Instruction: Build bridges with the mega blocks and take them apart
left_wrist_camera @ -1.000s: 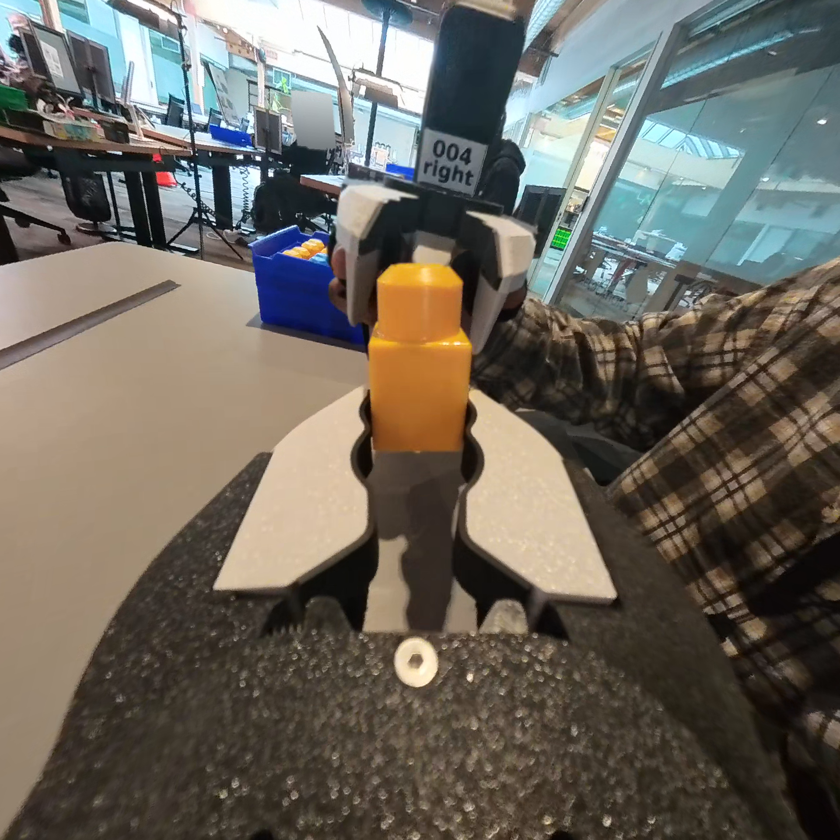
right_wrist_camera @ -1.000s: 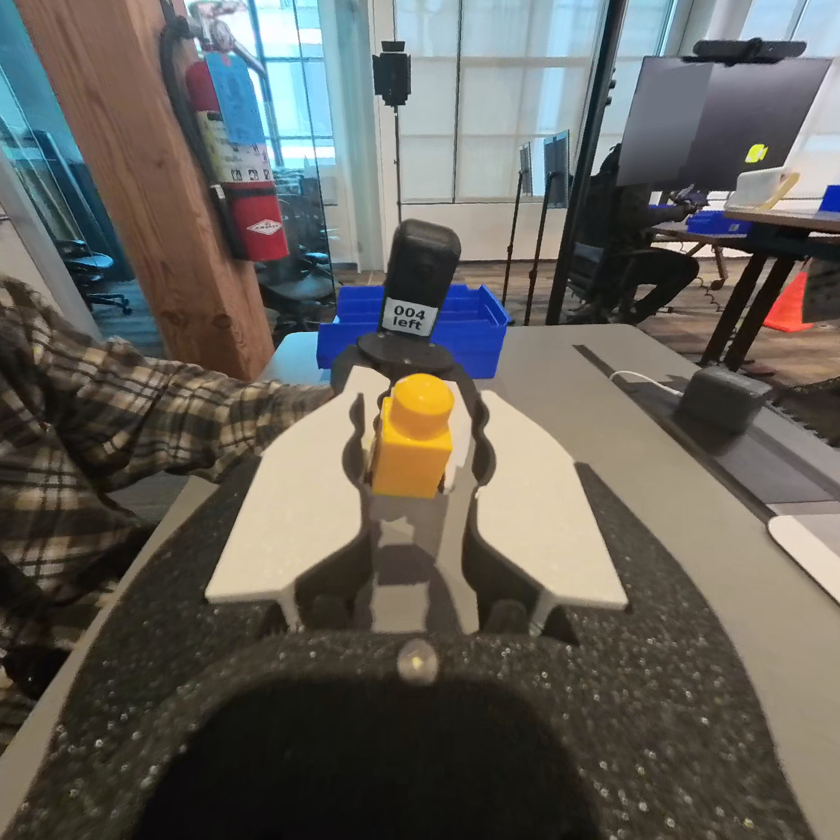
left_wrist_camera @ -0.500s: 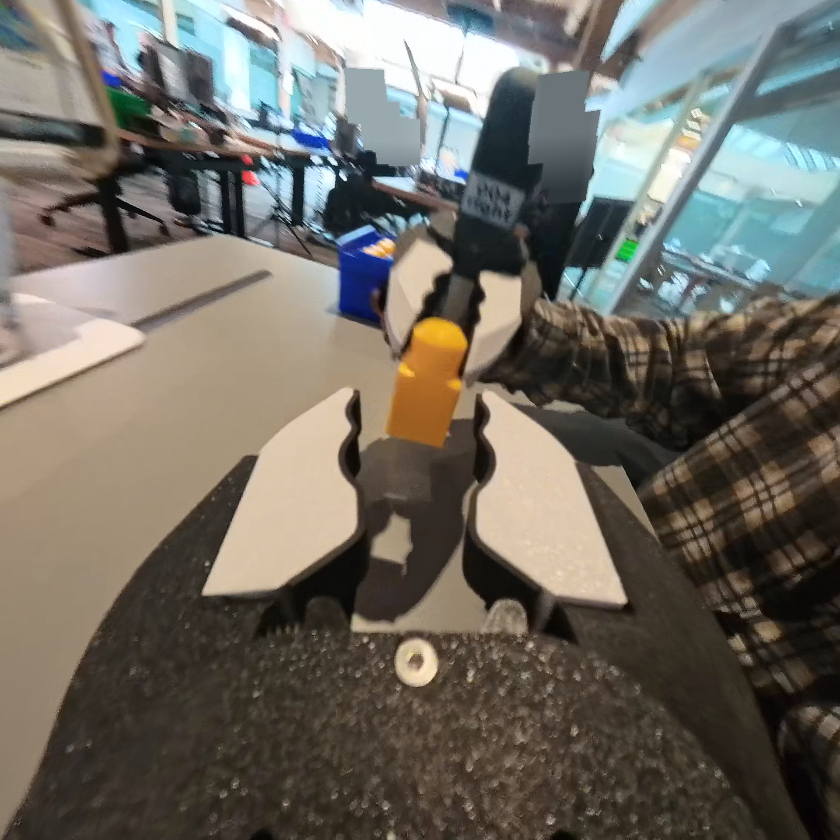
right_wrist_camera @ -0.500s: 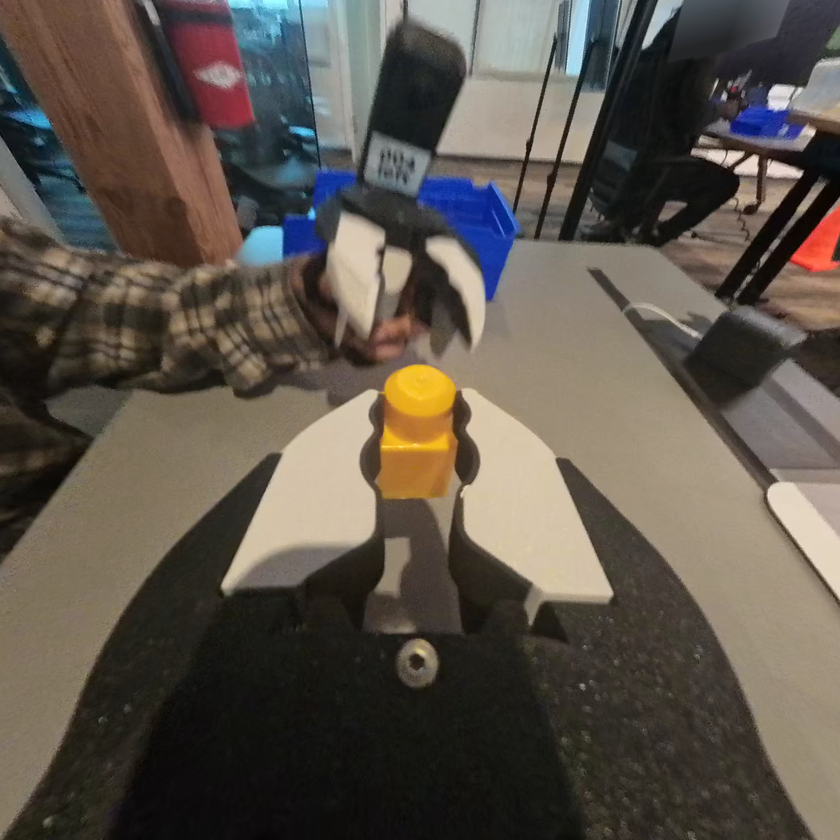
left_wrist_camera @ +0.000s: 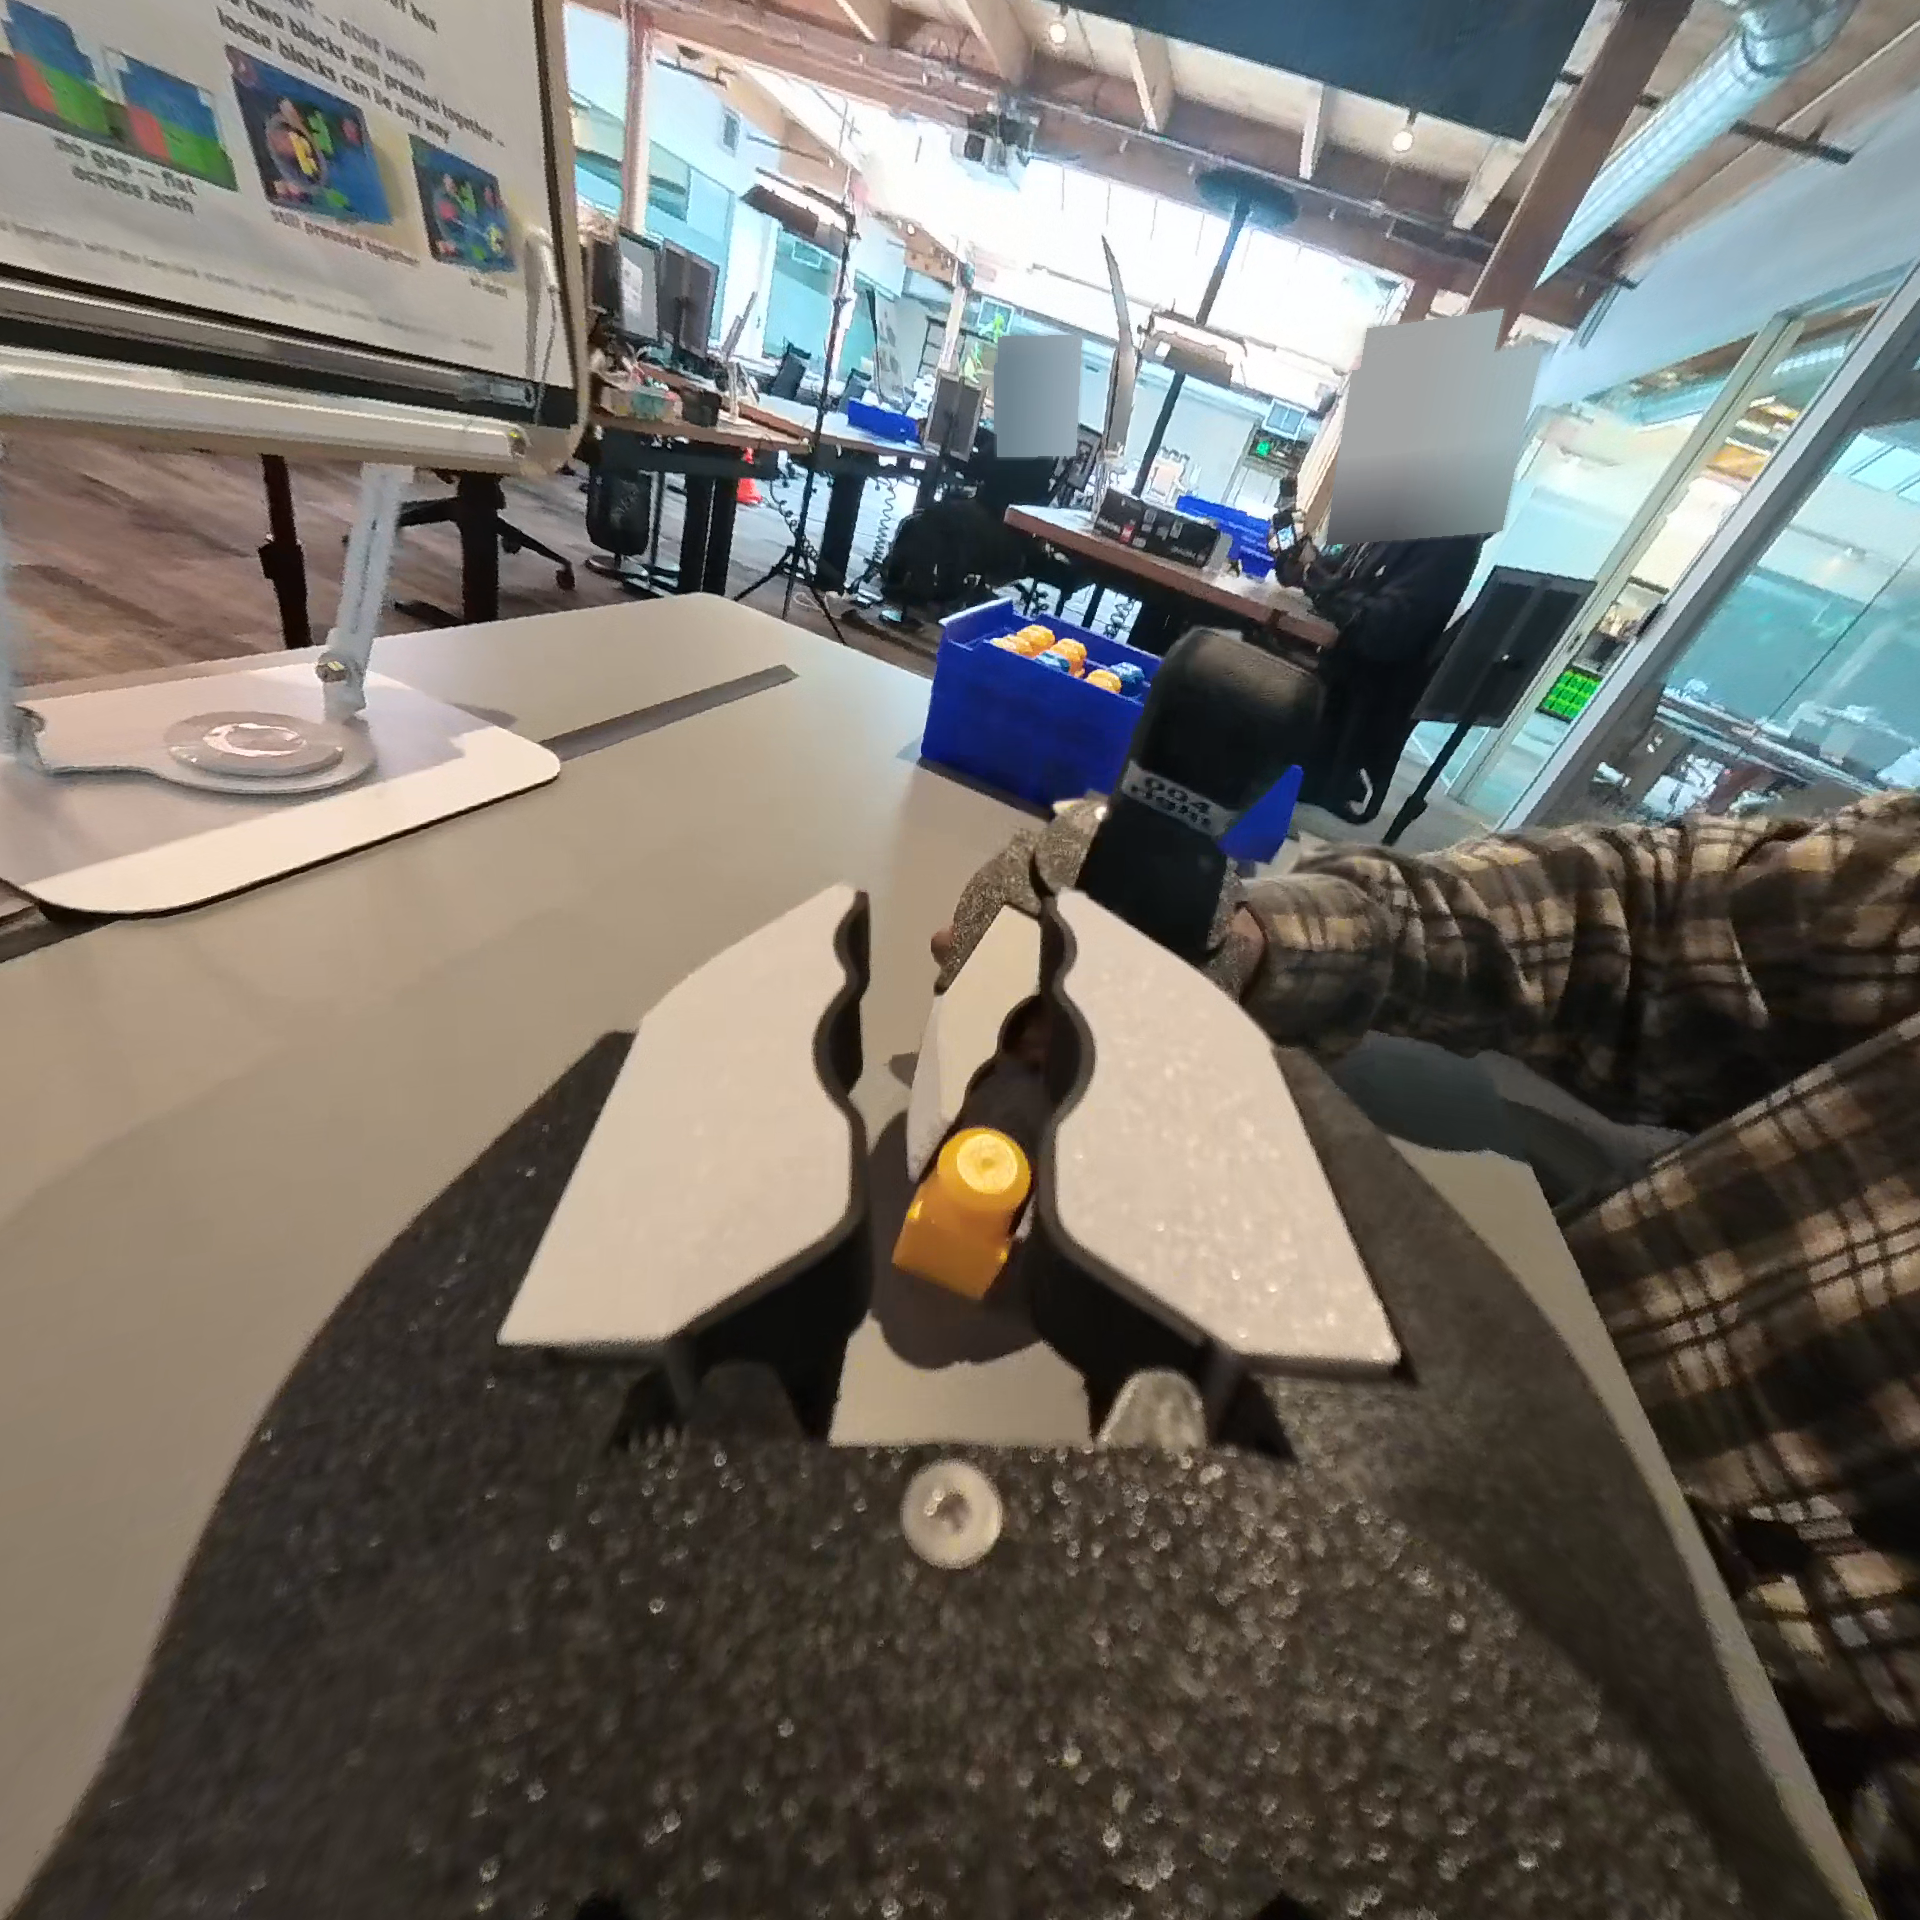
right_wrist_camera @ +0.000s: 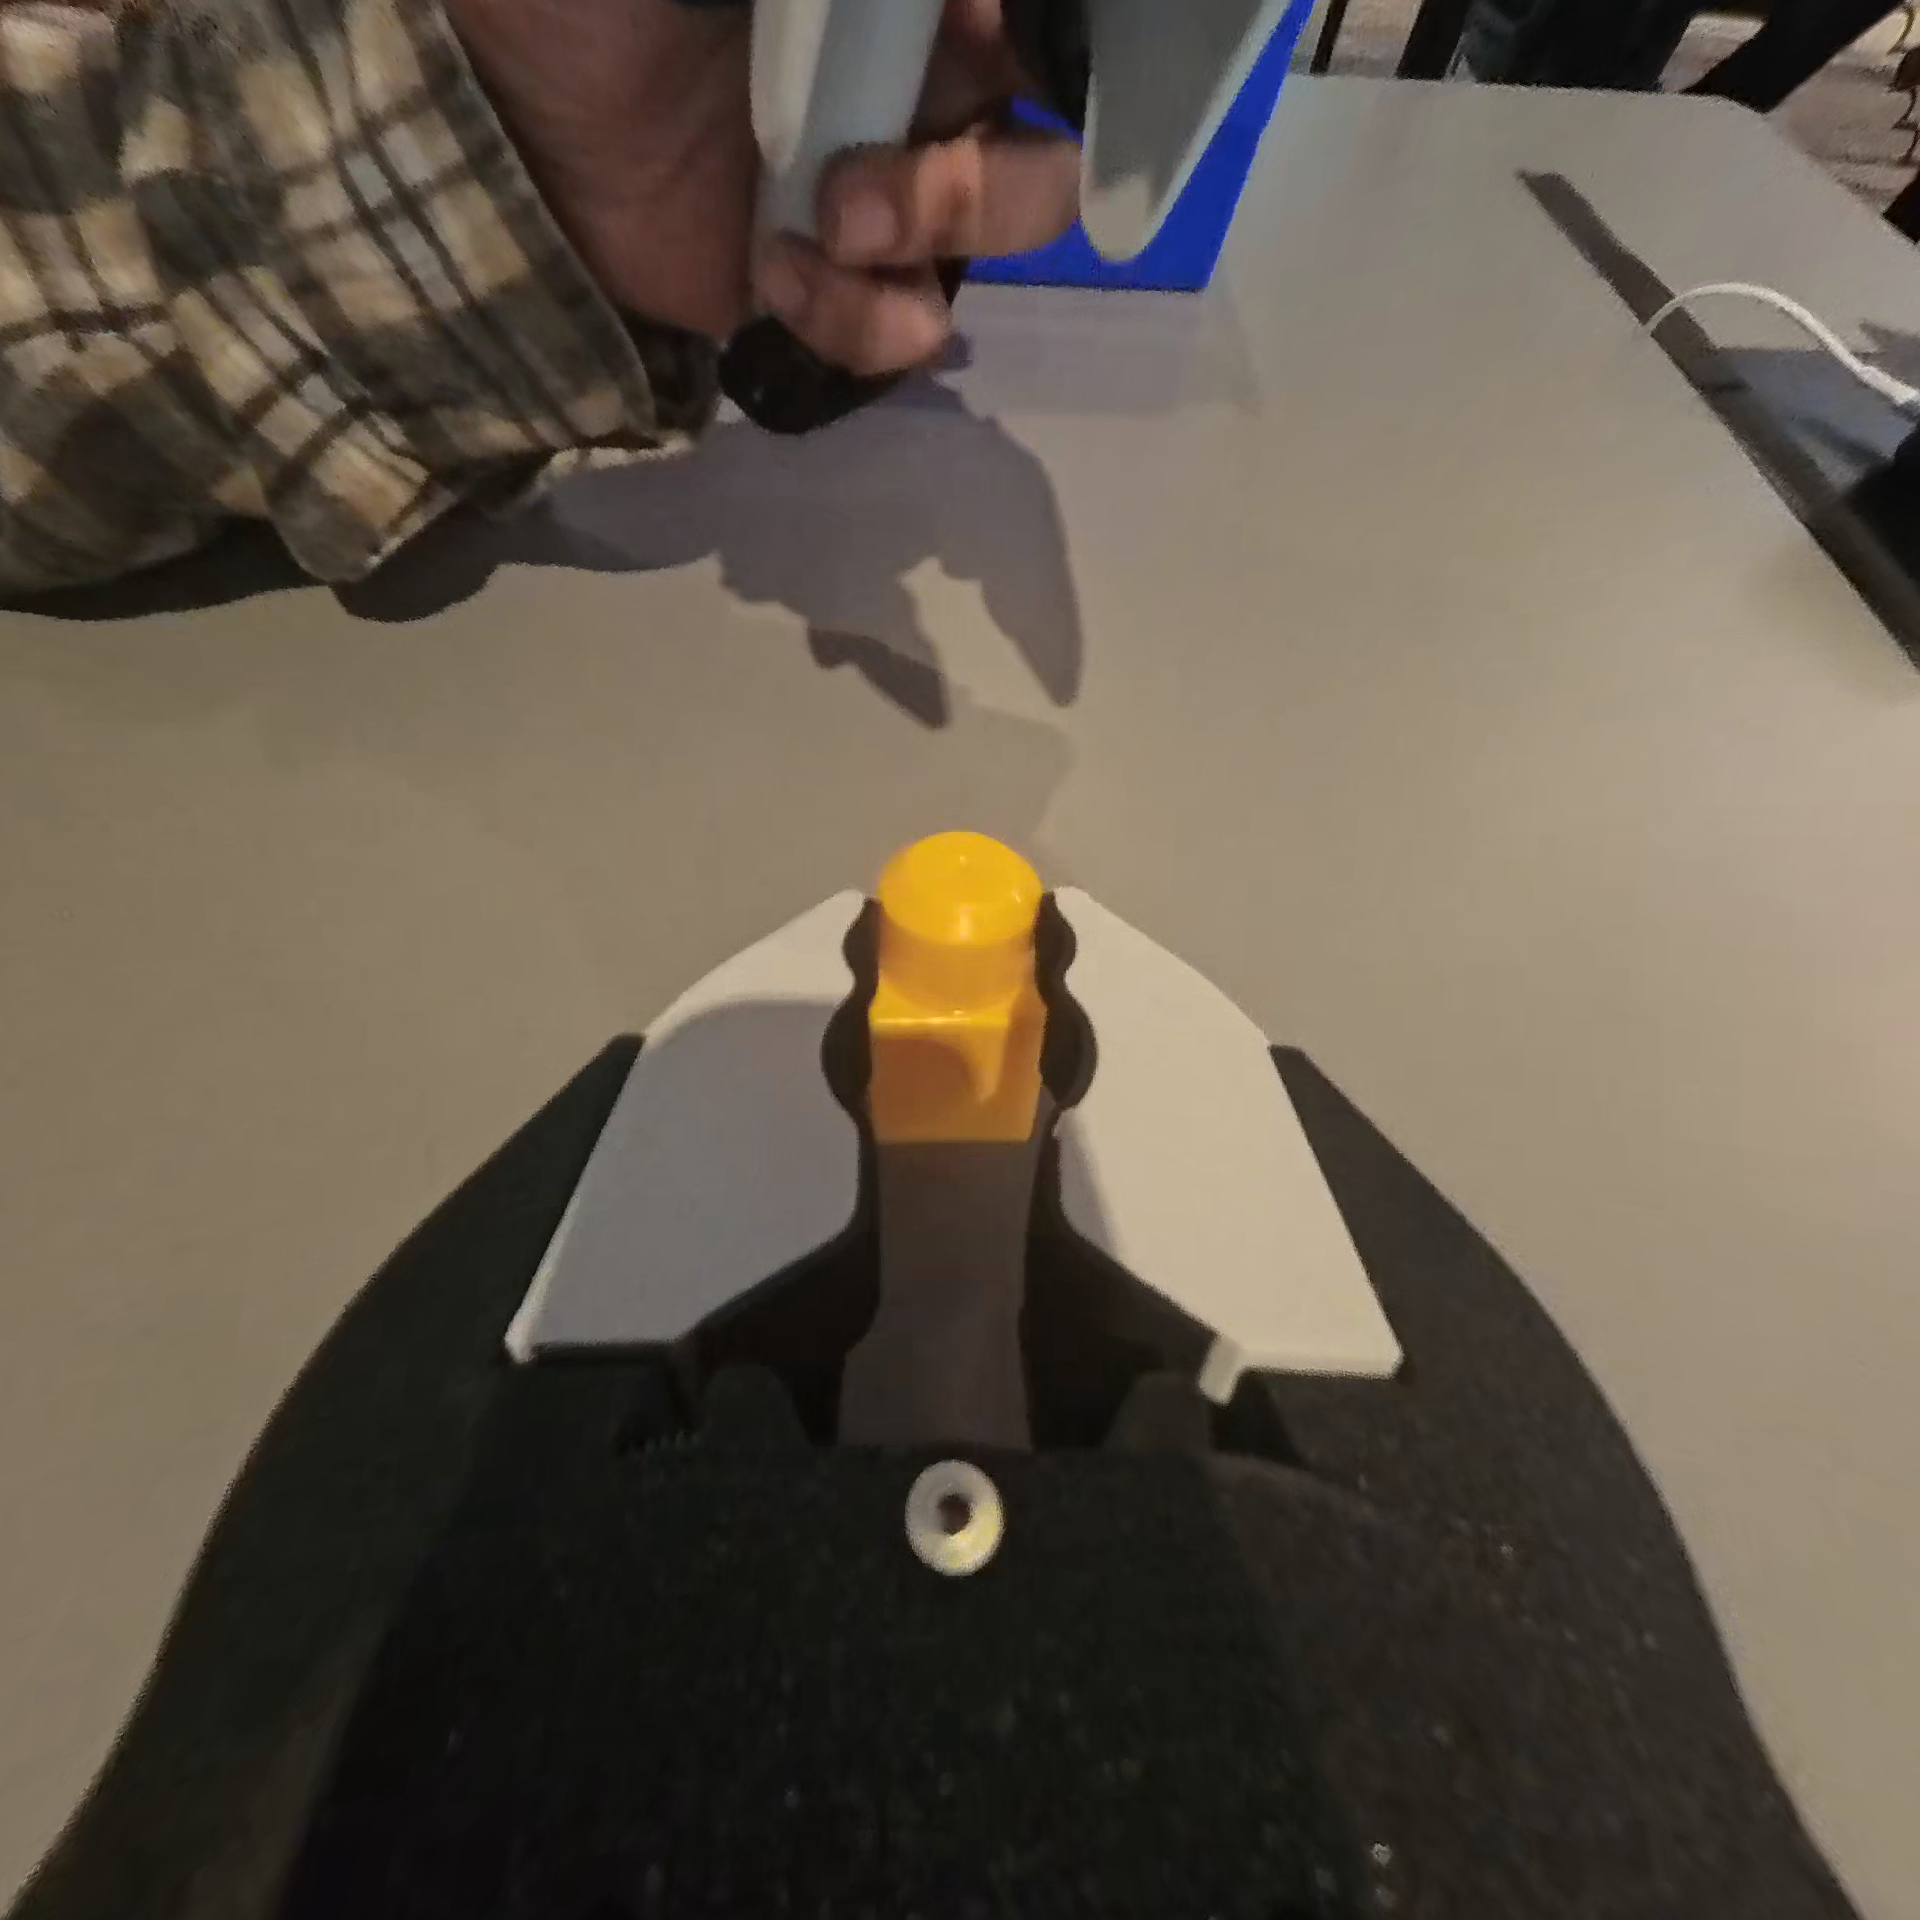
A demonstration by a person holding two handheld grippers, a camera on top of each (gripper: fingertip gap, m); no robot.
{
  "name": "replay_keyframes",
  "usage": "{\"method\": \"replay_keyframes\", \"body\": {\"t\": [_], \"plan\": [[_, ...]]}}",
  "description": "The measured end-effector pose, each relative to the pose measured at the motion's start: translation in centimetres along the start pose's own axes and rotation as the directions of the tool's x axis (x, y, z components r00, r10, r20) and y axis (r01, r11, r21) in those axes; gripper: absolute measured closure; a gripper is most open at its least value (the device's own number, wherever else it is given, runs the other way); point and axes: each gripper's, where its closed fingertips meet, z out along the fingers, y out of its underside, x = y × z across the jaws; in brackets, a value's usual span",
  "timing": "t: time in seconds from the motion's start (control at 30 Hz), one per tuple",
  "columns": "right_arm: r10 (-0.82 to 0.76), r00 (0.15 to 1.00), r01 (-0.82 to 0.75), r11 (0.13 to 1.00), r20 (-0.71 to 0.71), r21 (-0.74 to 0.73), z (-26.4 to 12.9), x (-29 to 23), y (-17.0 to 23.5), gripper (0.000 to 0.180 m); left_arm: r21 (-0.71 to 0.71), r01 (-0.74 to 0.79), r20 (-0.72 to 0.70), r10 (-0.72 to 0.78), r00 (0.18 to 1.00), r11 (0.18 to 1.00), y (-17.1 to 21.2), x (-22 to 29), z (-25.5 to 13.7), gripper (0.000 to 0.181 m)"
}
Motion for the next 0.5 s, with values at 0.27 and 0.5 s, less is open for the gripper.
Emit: {"method": "replay_keyframes", "body": {"t": [0.27,0.5], "plan": [[0.007,0.999,-0.006,1.000,0.041,-0.019,-1.0,-0.3,0.8,0.151,-0.003,-0.001,-0.015,0.001,1.000,1.000,0.0,0.4,0.2,0.153],[0.011,0.999,-0.010,1.000,0.042,-0.025,-1.2,-0.2,1.1,0.141,-0.015,0.005,-0.025,-0.005,1.000,1.000,0.3,0.4,0.3,0.153]]}}
